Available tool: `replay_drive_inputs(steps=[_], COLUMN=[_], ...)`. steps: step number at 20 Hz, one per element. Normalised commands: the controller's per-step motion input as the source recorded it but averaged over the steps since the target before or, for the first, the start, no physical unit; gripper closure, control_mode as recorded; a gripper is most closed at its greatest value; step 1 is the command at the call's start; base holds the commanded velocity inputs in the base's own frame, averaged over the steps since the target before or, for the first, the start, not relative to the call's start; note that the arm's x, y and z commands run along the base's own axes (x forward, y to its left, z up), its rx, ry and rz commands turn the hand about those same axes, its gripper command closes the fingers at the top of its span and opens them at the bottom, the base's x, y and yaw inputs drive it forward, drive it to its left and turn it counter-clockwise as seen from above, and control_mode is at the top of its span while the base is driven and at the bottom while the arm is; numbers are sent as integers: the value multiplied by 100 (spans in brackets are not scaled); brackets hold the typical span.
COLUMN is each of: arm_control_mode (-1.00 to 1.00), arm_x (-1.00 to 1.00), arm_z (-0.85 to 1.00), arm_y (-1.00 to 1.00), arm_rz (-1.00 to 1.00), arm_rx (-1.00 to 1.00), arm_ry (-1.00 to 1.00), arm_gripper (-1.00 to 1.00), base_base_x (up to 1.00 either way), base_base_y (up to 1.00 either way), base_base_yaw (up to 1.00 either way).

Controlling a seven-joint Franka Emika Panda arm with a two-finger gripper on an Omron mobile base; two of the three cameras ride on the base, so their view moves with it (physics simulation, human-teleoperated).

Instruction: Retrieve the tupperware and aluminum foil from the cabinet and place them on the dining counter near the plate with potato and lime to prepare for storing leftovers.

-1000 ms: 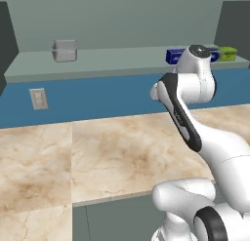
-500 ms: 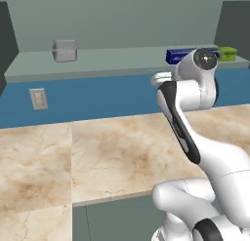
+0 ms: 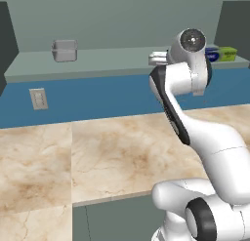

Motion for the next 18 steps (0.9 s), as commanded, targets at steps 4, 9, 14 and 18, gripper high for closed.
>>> replay_drive_inputs(steps=[4,9,14,18], arm_control_mode=[-100,-100,-100,-100], arm_x=[40,34,27,31], arm_z=[11,-7,-15,-11], arm_y=[0,0,0,0], arm_rz=[-15,-11,-8,-9], arm_rx=[3,0,0,0], arm_ry=[1,0,0,0], arm_gripper=[-100,-100,-100,-100], base_base_x=[0,0,0,0], base_base_y=[0,0,0,0], base_base_yaw=[0,0,0,0])
